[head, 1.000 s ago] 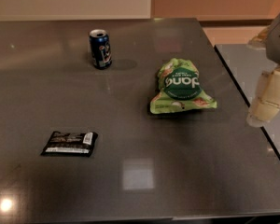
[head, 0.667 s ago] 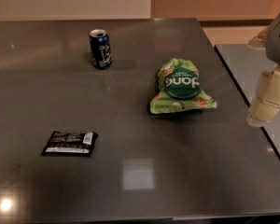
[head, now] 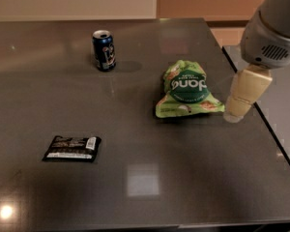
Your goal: Move green rice chip bag near rxbar chocolate
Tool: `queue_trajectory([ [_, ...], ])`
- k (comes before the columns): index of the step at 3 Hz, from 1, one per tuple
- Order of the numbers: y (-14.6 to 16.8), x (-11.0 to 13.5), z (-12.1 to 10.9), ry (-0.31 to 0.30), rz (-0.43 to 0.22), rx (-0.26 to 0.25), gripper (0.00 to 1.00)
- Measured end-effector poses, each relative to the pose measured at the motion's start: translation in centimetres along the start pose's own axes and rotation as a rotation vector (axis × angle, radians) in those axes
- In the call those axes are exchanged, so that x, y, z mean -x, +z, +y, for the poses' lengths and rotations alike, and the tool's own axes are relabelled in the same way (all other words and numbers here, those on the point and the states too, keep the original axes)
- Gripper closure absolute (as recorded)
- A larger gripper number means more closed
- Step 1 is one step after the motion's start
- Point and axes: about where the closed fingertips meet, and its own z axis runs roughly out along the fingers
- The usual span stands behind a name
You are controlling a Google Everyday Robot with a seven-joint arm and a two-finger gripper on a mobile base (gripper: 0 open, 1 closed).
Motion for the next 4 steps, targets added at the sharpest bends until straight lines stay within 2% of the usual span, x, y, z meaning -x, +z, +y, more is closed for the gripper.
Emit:
queue_trajectory([
  [2, 4.9, 3.8, -4.7, 0.264, 0.059, -0.033, 0.0],
  [3, 6.2, 5.3, -6.1, 0.405, 0.052, -0.017, 0.0],
  [4, 7.8, 6.0, -6.6, 0.51, 0.059, 0.008, 0.0],
])
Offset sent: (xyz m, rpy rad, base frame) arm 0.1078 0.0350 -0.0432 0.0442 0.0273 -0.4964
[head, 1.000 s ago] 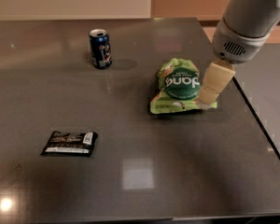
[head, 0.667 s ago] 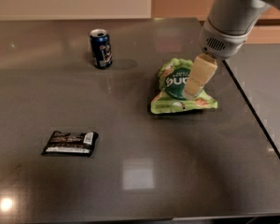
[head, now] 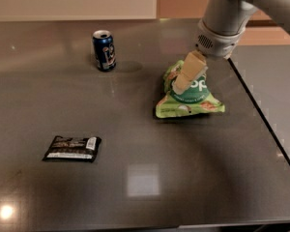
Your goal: Move green rice chip bag near rxbar chocolate
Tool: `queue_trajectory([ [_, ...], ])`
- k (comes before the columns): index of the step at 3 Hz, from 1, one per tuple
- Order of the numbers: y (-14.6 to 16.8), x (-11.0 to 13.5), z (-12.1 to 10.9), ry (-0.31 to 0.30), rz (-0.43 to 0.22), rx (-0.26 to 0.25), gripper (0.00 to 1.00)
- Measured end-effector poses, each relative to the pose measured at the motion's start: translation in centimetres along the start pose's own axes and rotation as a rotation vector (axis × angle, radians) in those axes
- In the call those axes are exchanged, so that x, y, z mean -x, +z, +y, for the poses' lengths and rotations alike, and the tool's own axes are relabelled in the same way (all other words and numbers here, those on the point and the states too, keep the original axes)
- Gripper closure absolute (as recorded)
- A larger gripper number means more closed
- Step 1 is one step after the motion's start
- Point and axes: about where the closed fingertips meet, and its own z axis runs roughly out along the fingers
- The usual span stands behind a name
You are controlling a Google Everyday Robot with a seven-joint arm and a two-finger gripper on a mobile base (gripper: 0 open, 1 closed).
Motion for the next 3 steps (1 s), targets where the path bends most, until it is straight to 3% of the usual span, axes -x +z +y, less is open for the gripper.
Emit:
queue_trajectory([
  [1, 1.9, 0.2, 0.2, 0.08, 0.051, 0.021, 0.0],
  [2, 3.0, 0.4, 0.5, 0.103, 0.085, 0.031, 0.0],
  [3, 3.7, 0.7, 0.8, 0.114, 0.109, 0.043, 0.18],
])
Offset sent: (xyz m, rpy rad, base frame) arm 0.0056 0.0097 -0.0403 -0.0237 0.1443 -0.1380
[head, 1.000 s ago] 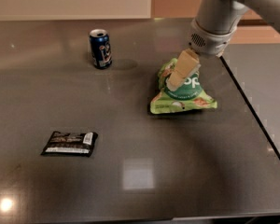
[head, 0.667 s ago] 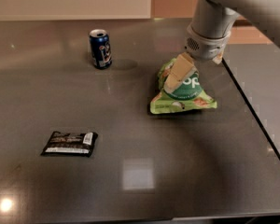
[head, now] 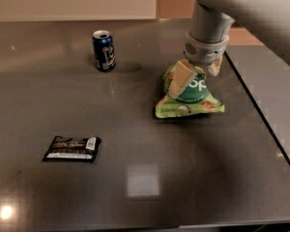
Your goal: Move green rice chip bag near rxbar chocolate
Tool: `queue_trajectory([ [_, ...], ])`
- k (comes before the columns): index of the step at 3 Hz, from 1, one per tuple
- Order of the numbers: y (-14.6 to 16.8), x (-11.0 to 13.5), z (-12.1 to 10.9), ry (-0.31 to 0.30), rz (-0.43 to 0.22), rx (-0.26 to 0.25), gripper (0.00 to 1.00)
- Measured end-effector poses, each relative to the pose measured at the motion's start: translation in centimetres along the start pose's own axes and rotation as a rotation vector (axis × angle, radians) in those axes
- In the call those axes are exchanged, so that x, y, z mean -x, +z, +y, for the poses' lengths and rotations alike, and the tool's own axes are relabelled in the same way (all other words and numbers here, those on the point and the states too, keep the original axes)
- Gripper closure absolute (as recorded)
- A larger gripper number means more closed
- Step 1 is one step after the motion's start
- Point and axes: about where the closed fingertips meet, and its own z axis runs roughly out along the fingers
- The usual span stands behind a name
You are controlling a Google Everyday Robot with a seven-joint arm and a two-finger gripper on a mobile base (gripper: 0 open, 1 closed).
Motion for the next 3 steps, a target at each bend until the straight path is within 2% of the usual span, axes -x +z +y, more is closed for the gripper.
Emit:
queue_trajectory([
  [1, 0.3, 0.3, 0.4, -0.001, 0.007, 0.014, 0.41],
  [3, -0.1, 1.1, 1.9, -0.071, -0.017, 0.057, 0.88],
])
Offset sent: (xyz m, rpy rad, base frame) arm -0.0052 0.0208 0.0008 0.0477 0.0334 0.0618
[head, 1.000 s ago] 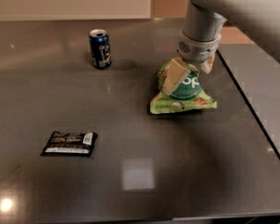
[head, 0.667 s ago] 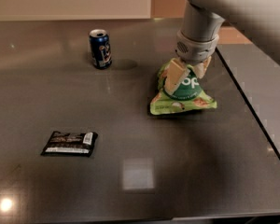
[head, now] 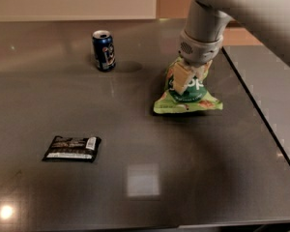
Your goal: Move green rice chip bag near rxbar chocolate
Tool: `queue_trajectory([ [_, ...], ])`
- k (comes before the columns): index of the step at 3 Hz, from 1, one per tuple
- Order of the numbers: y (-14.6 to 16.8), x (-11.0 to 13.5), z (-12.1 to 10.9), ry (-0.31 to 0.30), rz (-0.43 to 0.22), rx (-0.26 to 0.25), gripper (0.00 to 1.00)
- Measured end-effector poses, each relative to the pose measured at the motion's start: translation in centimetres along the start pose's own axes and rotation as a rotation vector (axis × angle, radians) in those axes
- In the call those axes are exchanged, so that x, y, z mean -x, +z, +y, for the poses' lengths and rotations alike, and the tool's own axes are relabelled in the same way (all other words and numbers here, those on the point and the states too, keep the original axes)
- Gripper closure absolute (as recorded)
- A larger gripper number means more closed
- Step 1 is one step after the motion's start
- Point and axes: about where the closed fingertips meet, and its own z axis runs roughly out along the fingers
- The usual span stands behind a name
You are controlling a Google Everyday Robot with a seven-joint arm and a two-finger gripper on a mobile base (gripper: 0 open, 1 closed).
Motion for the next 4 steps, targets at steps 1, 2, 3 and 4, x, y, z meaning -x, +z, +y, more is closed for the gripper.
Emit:
queue_trajectory([
  [1, -0.5, 0.6, 1.2, -0.086, -0.011, 0.04, 1.0],
  [2, -1.2, 1.3, 3.1, -0.208, -0.021, 0.101, 1.0],
  [3, -1.7, 2.1, 5.9, -0.367, -0.021, 0.184, 1.0],
  [4, -1.8, 2.7, 9.8, -0.559, -0.028, 0.268, 1.0],
])
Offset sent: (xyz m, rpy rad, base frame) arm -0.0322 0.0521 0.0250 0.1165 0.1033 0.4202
